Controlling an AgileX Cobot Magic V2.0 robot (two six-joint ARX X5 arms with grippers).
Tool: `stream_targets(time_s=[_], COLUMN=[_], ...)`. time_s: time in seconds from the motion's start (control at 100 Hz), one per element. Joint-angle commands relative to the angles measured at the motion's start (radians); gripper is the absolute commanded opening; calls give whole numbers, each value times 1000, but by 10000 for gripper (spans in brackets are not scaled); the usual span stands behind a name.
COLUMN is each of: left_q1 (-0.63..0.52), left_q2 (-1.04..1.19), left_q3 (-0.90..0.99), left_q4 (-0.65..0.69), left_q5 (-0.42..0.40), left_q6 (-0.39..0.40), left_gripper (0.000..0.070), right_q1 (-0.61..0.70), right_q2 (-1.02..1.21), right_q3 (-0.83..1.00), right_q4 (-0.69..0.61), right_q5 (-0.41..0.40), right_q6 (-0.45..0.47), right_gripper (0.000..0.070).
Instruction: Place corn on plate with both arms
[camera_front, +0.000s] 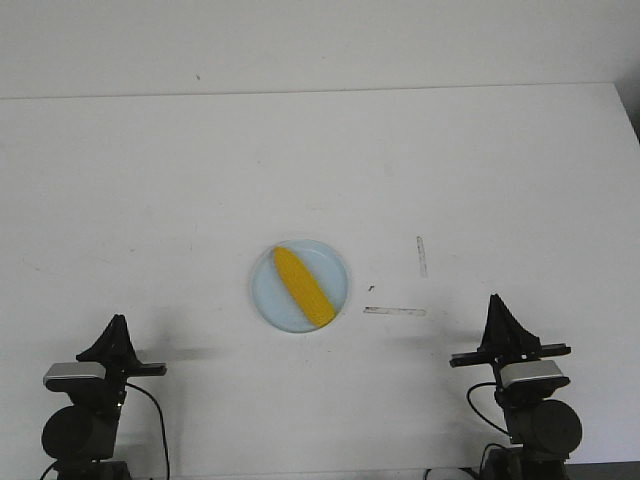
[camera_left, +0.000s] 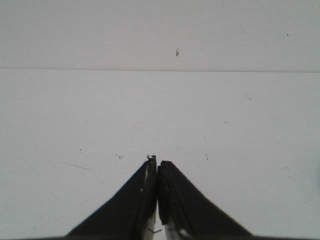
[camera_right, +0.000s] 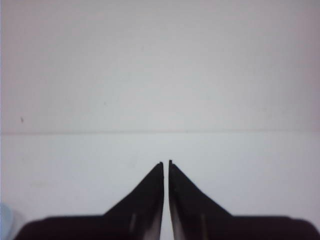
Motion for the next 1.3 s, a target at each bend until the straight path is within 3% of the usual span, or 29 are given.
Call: stream_targets(time_s=[0.0,1.29], left_q1=[-1,-1], left_q2=[-2,-2], left_q3=[-21,-21], left_q4=[11,10], left_q5=[0,0], left_q6=[2,2], left_gripper=[3,3], right_q1=[9,17], right_q2=[0,0], right_q3=[-11,-11], right_q4=[10,-12], right_q5=[-1,-1], right_q6=[7,6], right_gripper=[15,15])
